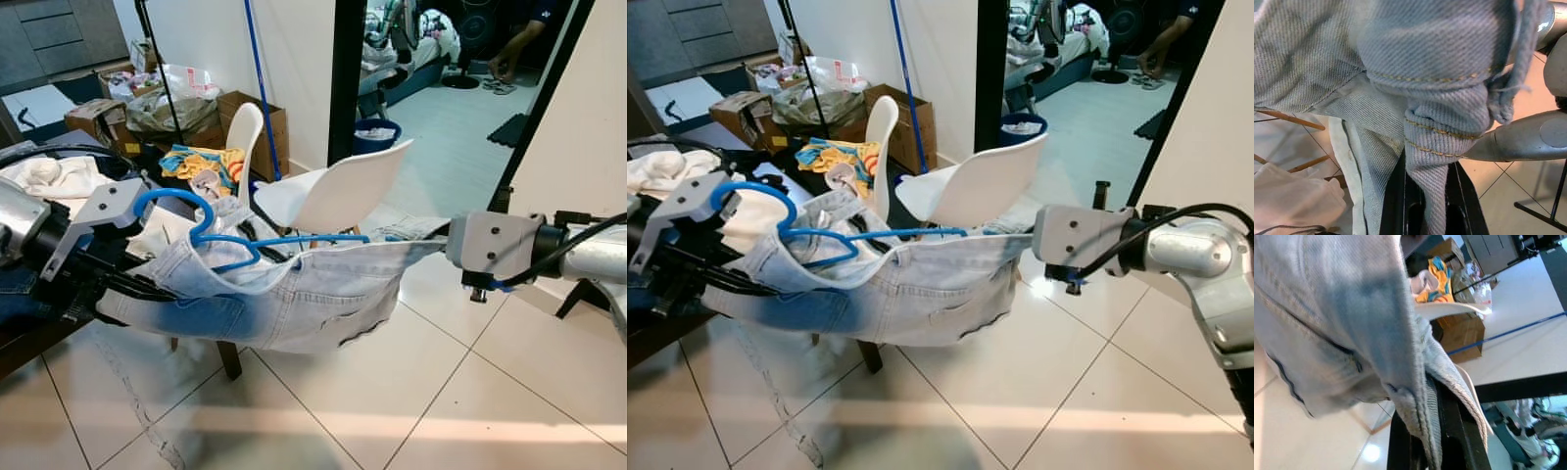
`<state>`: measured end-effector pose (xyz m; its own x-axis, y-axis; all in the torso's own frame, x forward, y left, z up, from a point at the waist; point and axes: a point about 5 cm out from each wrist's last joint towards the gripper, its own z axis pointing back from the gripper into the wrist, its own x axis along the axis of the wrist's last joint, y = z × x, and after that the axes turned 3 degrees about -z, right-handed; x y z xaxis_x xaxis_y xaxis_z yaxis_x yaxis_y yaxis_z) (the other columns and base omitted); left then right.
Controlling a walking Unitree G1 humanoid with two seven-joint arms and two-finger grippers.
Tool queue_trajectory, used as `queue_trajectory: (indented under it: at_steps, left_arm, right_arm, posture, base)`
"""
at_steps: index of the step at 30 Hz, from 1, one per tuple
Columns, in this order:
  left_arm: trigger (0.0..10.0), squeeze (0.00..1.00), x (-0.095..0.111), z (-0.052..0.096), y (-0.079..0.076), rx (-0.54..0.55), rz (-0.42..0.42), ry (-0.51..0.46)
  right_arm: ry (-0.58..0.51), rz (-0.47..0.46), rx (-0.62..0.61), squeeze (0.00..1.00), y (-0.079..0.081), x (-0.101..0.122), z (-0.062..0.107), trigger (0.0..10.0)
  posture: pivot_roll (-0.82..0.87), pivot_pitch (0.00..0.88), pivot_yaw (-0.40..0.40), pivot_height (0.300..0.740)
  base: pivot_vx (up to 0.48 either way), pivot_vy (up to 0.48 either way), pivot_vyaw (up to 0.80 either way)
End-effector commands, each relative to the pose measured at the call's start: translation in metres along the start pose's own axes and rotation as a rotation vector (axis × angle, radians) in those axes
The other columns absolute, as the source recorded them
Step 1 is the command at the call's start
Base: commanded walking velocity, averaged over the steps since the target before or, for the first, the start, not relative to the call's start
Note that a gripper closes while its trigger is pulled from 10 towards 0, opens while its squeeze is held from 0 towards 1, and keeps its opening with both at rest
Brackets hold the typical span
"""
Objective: Hang hanger
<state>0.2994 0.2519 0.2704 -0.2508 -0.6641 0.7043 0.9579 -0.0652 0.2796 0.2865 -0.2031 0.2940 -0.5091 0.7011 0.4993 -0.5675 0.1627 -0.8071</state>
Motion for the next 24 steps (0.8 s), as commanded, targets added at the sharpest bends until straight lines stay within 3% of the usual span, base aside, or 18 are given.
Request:
queue_trajectory:
  at_steps: [1, 10, 11, 12, 13, 14, 18, 21, 24]
  left_arm:
    - [0.5, 0.00, -0.010, -0.007, -0.002, -0.011, 0.027, 0.039]
    - [0.8, 0.00, -0.011, -0.042, 0.017, 0.111, 0.037, 0.043]
    - [0.7, 0.00, -0.007, -0.055, 0.025, 0.171, 0.031, 0.025]
    - [0.7, 0.00, -0.007, -0.055, 0.025, 0.171, 0.031, 0.025]
    - [0.7, 0.00, -0.002, -0.070, 0.034, 0.239, 0.025, 0.005]
    - [0.7, 0.00, 0.001, -0.076, 0.039, 0.285, 0.018, 0.000]
    - [0.6, 0.00, 0.005, -0.080, 0.042, 0.312, 0.006, -0.003]
    - [0.4, 0.00, 0.018, -0.092, 0.044, 0.332, -0.045, -0.060]
    - [0.4, 0.00, 0.020, -0.090, 0.039, 0.308, -0.078, -0.057]
  right_arm:
    - [-0.029, 0.017, -0.032, 0.00, -0.009, 0.010, 0.006, 0.0]
    - [-0.128, 0.056, 0.076, 0.00, 0.001, 0.037, -0.016, 0.0]
    - [-0.136, 0.058, 0.094, 0.00, 0.002, 0.040, -0.022, 0.0]
    - [-0.136, 0.058, 0.094, 0.00, 0.002, 0.040, -0.022, 0.0]
    - [-0.143, 0.061, 0.114, 0.00, 0.004, 0.043, -0.029, 0.0]
    - [-0.138, 0.058, 0.124, 0.00, 0.005, 0.044, -0.032, 0.0]
    - [-0.128, 0.052, 0.130, 0.00, 0.006, 0.043, -0.034, 0.0]
    - [-0.071, 0.031, 0.130, 0.00, 0.006, 0.034, -0.039, 0.0]
    - [-0.023, 0.021, 0.129, 0.00, 0.006, 0.025, -0.038, 0.0]
  posture:
    - [-0.01, 0.051, 0.029, 0.740]
    - [-0.01, 0.037, 0.034, 0.740]
    - [-0.02, 0.028, 0.032, 0.740]
    - [-0.02, 0.028, 0.032, 0.740]
    - [-0.02, 0.027, 0.033, 0.740]
    - [-0.02, 0.023, 0.031, 0.740]
    - [-0.02, 0.023, 0.031, 0.740]
    - [-0.02, 0.016, 0.027, 0.740]
    - [-0.02, 0.017, 0.025, 0.740]
  base:
    - [0.000, 0.000, 0.00]
    - [0.000, 0.000, 0.00]
    - [0.000, 0.000, 0.00]
    - [0.000, 0.000, 0.00]
    - [0.000, 0.000, 0.00]
    - [0.000, 0.000, 0.00]
    - [0.000, 0.000, 0.00]
    - [0.000, 0.000, 0.00]
    - [0.000, 0.000, 0.00]
